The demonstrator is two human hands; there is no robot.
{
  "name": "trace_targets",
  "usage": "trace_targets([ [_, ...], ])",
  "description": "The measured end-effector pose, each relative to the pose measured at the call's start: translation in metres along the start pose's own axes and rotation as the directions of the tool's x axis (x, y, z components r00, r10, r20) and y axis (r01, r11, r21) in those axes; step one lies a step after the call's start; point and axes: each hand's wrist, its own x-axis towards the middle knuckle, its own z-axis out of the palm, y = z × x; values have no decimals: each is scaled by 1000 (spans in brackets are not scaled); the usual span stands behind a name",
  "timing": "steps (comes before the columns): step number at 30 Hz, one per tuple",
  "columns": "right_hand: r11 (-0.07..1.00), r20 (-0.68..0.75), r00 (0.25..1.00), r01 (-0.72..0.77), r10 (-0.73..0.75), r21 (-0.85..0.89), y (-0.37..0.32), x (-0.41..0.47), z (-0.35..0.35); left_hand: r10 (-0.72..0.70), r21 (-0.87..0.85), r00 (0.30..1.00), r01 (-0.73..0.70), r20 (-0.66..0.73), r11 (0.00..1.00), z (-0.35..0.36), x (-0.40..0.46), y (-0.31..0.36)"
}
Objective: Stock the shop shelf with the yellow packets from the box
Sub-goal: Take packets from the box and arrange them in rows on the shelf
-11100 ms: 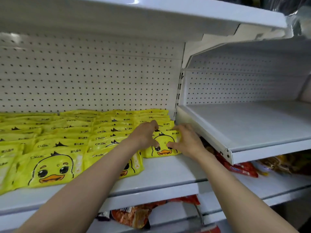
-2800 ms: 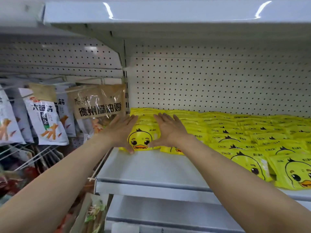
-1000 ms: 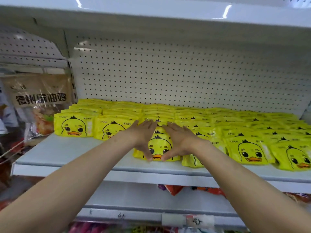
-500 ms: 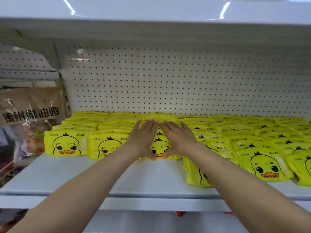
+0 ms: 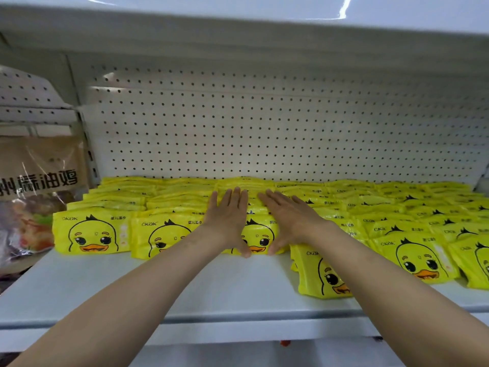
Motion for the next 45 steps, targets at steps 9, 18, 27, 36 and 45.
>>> trace_targets([
  [9, 1000, -37, 999, 5, -6, -22, 0, 1, 3, 13, 4, 1000, -13, 7, 1000, 1, 3, -5],
  [18, 999, -69, 998, -14, 12, -36, -2, 11, 4, -19, -17, 1000, 19, -12, 1000, 1, 9, -3],
  [27, 999, 6, 1000, -7, 7, 32, -4, 1, -5, 11, -27, 1000, -10, 28, 1000, -4, 0, -5],
  [36, 946, -63, 987, -122, 147, 301, 56, -52, -47, 153, -129, 985, -142, 78, 981, -65, -8, 50],
  [45, 985, 176, 984, -55, 26, 165, 91, -107, -36, 241, -76, 924, -228, 298, 971, -74, -17, 144],
])
